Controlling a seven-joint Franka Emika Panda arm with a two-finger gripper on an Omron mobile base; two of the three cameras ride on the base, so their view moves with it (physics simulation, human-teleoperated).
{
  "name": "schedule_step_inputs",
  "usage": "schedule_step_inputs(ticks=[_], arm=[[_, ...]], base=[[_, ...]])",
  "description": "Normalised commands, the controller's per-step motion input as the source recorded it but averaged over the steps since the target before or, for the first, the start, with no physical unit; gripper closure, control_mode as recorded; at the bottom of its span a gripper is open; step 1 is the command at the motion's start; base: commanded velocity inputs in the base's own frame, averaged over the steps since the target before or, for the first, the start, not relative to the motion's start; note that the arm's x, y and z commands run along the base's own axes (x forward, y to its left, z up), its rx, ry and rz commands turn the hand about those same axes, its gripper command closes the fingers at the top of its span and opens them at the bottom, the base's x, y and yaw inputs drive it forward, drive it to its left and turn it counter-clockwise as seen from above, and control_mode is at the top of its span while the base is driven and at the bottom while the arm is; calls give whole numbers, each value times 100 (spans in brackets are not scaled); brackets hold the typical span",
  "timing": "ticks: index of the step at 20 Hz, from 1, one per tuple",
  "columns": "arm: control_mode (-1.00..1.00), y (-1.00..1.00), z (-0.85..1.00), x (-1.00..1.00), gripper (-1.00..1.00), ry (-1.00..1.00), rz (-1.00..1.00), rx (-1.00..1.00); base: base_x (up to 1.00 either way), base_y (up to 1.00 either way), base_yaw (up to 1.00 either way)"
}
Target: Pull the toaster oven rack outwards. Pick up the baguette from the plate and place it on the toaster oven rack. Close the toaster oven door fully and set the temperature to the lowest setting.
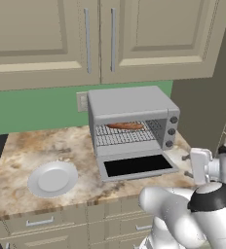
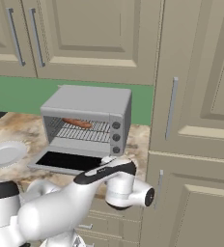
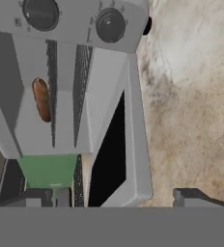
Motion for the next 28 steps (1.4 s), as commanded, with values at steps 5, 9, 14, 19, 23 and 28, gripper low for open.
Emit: schedule_step_inputs(ticks=[5,9,14,19,23,28], arm=[[-100,0,6,-1,-100,30,9,0],[-100,0,-3,0,-100,22,5,0],[-100,0,-41,8,-100,1,0,0],[-100,3,-29,9,-100,0,0,0],[-100,5,0,13,-100,0,0,0],[-100,1,2,19,-100,0,0,0]], base=[[0,0,0],[0,0,0],[0,0,0],[0,0,0],[0,0,0],[0,0,0]])
